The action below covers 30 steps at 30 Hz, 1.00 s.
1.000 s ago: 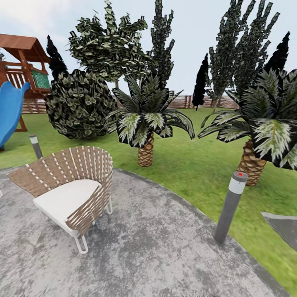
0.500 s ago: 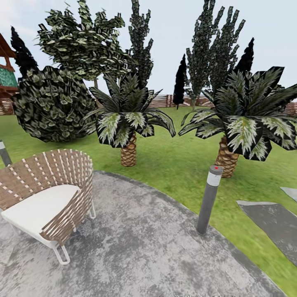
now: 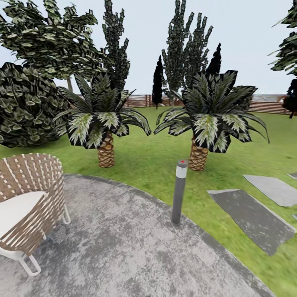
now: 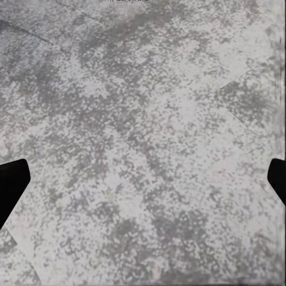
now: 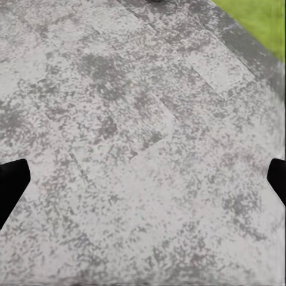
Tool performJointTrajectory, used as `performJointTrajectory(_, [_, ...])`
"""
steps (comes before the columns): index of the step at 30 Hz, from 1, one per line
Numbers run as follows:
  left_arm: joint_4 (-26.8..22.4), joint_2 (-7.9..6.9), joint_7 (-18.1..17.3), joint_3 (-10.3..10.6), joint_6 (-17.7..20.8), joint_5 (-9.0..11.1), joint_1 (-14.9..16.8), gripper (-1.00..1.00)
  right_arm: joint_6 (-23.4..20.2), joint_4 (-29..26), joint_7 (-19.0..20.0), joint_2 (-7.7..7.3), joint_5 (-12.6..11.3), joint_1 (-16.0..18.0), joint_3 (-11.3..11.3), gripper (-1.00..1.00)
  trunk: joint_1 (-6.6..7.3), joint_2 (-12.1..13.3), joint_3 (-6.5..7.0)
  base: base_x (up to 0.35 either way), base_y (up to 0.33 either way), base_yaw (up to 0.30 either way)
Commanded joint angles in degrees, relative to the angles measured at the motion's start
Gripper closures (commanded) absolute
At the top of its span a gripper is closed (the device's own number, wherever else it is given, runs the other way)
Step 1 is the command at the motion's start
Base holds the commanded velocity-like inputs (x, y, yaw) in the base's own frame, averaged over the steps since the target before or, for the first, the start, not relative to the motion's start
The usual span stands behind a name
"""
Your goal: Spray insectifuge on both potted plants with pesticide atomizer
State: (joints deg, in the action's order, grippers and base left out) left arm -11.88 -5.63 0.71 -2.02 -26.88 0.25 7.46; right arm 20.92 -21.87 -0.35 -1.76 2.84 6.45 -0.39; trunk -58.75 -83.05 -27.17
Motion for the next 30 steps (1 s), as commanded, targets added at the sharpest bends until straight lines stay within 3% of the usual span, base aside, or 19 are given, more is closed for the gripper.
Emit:
performJointTrajectory(1, [0.01, 0.01, -0.01, -0.17, -0.19, 0.01, 0.01, -1.0, 0.17, 0.08, -0.04, 0.0, 0.3, 0.05, -0.05, -1.0, 0.02, -0.03, -0.06, -0.147, -0.243, -0.3])
performJointTrajectory(22, [0.09, 0.01, -0.01, -0.17, -0.19, 0.01, 0.01, -1.0, 0.17, 0.08, -0.06, 0.0, 0.32, 0.05, -0.05, -1.0, 0.02, -0.03, -0.06, -0.122, -0.249, -0.3])
performJointTrajectory(30, [0.28, 0.0, -0.01, -0.24, -0.19, 0.17, 0.01, -1.0, 0.17, 0.08, -0.06, 0.0, 0.3, 0.05, -0.05, -1.0, 0.02, -0.03, -0.06, -0.011, -0.034, -0.3])
